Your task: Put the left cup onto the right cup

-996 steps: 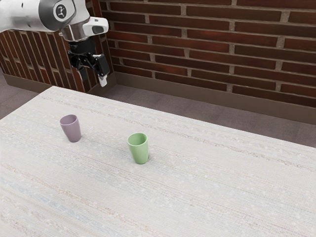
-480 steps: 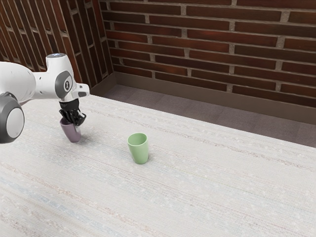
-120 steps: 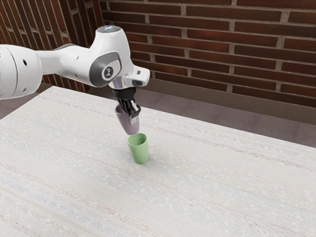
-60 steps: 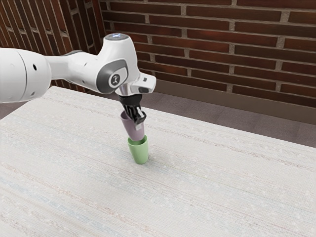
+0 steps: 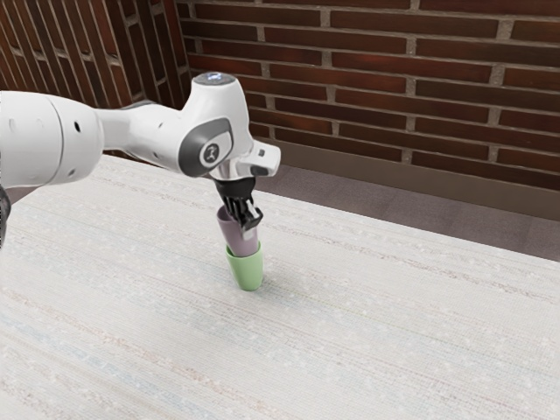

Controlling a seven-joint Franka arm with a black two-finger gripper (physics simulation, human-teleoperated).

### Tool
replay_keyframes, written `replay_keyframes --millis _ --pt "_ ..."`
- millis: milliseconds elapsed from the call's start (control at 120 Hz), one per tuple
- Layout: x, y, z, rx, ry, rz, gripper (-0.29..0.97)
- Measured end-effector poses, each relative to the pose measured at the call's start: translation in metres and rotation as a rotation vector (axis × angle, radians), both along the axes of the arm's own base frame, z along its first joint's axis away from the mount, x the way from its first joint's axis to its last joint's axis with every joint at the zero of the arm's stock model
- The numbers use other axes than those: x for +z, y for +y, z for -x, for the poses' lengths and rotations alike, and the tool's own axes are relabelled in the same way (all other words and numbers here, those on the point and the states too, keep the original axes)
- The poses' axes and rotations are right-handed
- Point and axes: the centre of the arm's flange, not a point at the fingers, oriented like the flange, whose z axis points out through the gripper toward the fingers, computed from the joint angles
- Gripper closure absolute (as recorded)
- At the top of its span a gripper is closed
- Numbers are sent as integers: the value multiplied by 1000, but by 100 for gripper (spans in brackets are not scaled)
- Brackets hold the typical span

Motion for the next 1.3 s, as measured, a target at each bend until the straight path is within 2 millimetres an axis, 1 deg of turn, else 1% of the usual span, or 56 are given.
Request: replay_keyframes --millis 92,158,208,300,367,458,558,675,883,1117,1192,1300 --pt "-3 0 -1 1 2 -1 77" --pt "-6 0 -1 1 4 0 72" --pt "-7 0 -2 0 3 1 64" --pt "-8 -1 -2 0 1 4 43" --pt "-8 -1 -2 -1 -1 5 32" --pt "-5 -1 -2 -1 -5 8 20" --pt "0 -1 -1 -3 -12 10 13" --pt "14 -1 1 -3 -26 16 7" --pt "47 1 10 -6 -47 27 3" --pt "68 5 19 2 -33 42 1" --pt "75 10 21 18 -22 58 1" --pt "83 28 24 59 0 84 0"
